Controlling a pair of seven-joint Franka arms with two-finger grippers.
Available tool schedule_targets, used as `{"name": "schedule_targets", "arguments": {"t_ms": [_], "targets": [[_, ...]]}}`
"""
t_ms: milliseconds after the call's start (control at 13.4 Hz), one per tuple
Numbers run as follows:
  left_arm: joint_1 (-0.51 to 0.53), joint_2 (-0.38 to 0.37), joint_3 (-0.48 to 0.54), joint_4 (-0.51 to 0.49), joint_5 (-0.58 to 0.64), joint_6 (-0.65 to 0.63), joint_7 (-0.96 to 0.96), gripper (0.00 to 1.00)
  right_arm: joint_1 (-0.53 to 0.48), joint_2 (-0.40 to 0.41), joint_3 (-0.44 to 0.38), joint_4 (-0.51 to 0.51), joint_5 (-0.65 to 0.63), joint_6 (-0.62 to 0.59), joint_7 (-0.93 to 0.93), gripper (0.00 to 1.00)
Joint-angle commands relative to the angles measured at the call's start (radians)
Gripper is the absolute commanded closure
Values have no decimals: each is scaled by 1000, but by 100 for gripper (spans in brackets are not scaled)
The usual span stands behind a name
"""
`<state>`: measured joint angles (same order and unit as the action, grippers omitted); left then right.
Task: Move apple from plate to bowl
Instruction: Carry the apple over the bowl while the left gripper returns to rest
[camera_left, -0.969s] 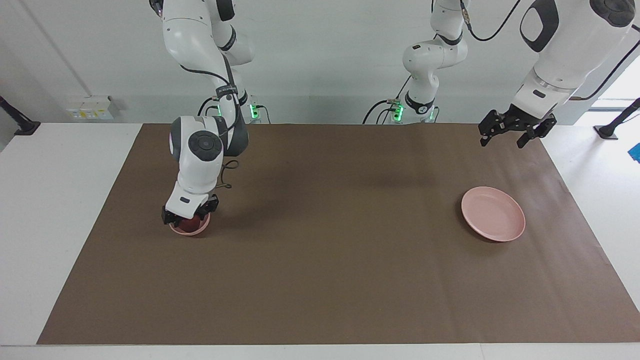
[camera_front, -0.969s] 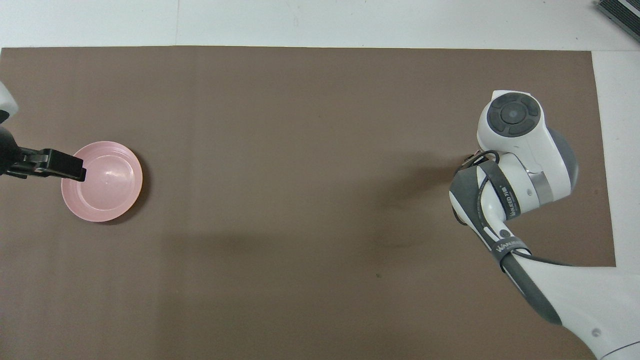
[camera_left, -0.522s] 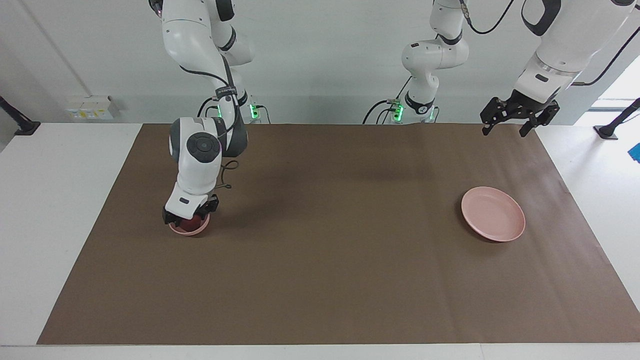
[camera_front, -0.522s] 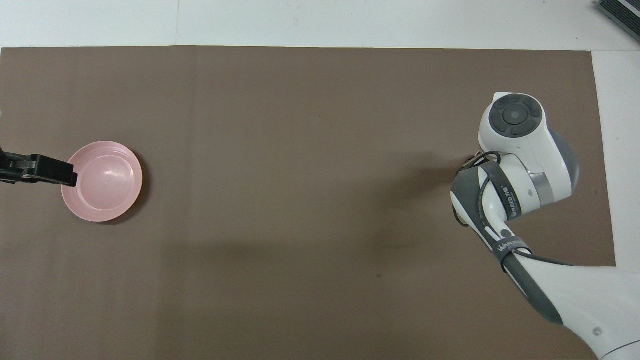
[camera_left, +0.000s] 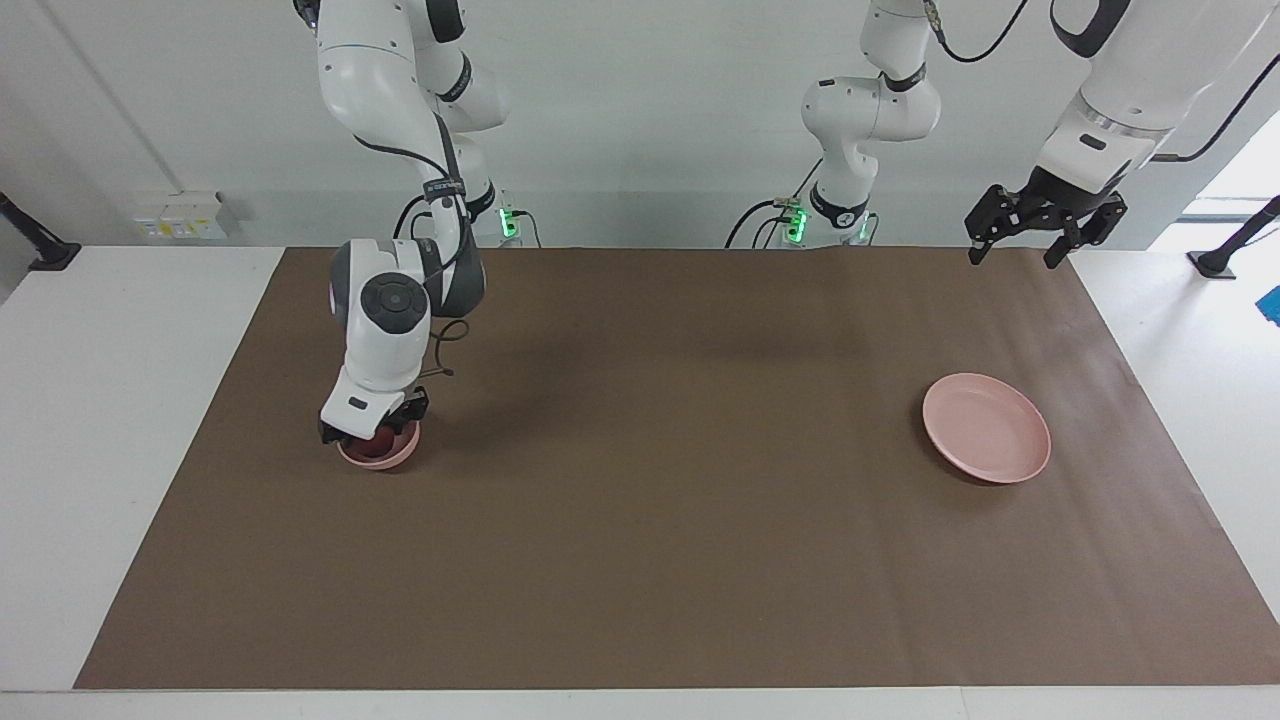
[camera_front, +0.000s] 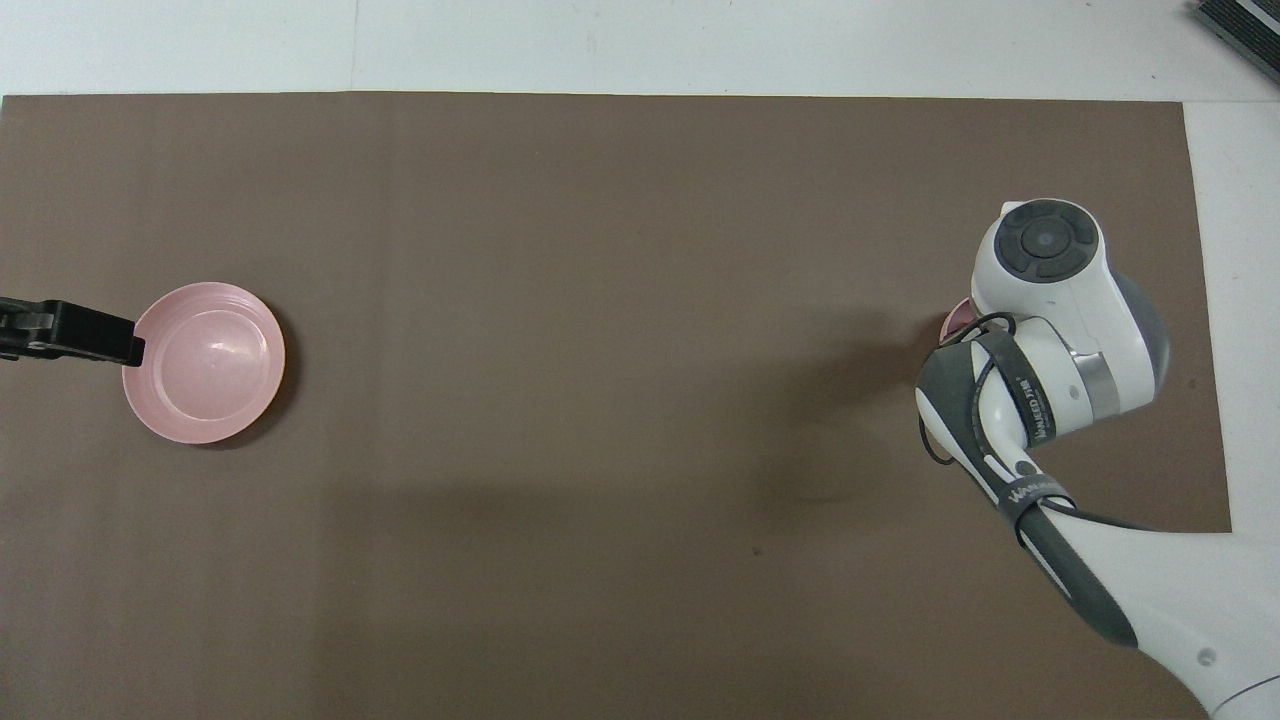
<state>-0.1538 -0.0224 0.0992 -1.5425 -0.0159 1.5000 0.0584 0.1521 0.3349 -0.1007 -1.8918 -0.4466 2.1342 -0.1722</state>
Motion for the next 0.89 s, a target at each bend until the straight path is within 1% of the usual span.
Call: {"name": "schedule_targets", "arguments": {"t_ms": [0,75,149,224,298,373,596,671,820], "targets": [[0,67,21,108,-19,-46,0,0,-5,-36,9,-33,41,23,-33,99],[2,62,22,101,-18,-37,0,0,-6,-36,9,-32,55,21,-33,93],[0,62,22,98,-18,-35,1,0,-2,-36,9,-30,55,15,-33,82],[0,73,22,96,-18,-23,9,0,1,-34,9,-26,57,9,-32,58],[-3,76,22,79,-18,-1,9,0,-2,-34,9,-26,57,10,-32,10],[0,67,24,56,-18,8,9,0,-8,-34,9,-26,57,10,-33,0],[6,59,24,42,-19,-4,6,0,-11,-40,9,-20,57,7,-32,0],[13,59,24,48,-19,-1,4,0,-8,-65,10,-17,71,3,-32,0],[11,13,24,59,-19,-6,4,0,-8,-109,9,-12,146,-17,-38,0]]}}
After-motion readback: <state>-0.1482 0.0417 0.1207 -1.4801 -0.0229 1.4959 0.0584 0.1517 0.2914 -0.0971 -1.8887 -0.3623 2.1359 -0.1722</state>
